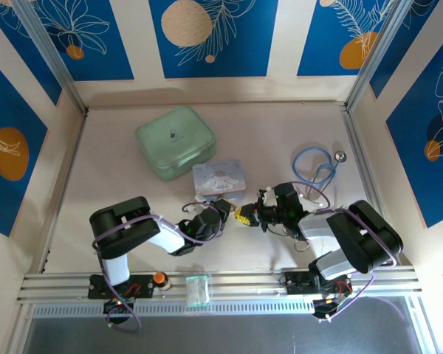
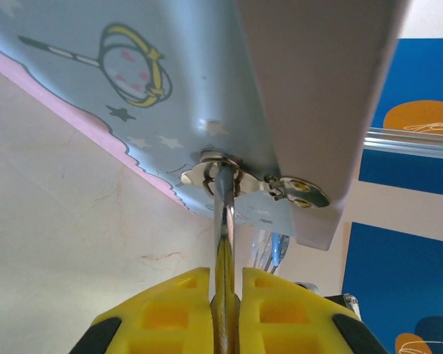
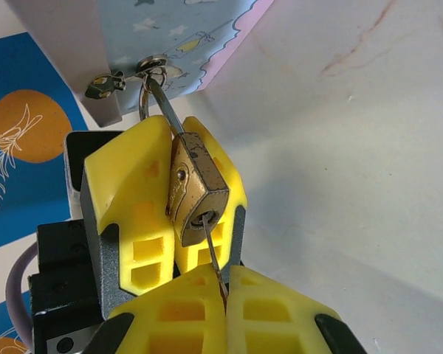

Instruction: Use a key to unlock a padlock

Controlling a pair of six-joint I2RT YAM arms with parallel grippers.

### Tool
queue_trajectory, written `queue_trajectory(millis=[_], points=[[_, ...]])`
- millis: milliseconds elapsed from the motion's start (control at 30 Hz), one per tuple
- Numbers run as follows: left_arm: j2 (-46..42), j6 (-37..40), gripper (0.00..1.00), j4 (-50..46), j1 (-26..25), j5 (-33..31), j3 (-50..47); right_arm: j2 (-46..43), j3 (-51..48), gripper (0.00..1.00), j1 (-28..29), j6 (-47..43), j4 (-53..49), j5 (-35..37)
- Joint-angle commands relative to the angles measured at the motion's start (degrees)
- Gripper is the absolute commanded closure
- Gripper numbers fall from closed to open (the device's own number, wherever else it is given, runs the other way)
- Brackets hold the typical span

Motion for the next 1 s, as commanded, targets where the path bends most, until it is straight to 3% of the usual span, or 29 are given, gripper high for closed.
queue_trajectory(millis=[0, 300, 600, 767, 967], points=[[-2.3, -2.1, 1.0, 12.6, -3.9, 14.7, 3.5, 1.4, 2.3, 1.0, -0.9, -2.2, 10.7, 2.4], [-2.9, -0.4, 1.0, 16.4, -4.0, 16.5, 3.3, 4.5, 4.3, 1.0, -8.9, -10.3, 4.9, -11.2], [-0.4, -1.3, 1.0, 21.6, -4.0, 15.8, 2.4, 5.0, 5.1, 1.0, -13.9, -11.6, 2.9, -16.6], [-0.3, 0.2, 1.0, 20.3, -4.0, 16.8, 3.9, 4.5, 6.0, 1.0, -11.8, -12.3, 0.3, -15.7], [-0.9, 1.0, 1.0, 17.8, -4.0, 16.8, 3.4, 5.6, 5.5, 1.0, -14.9, -13.1, -0.3, -17.4]])
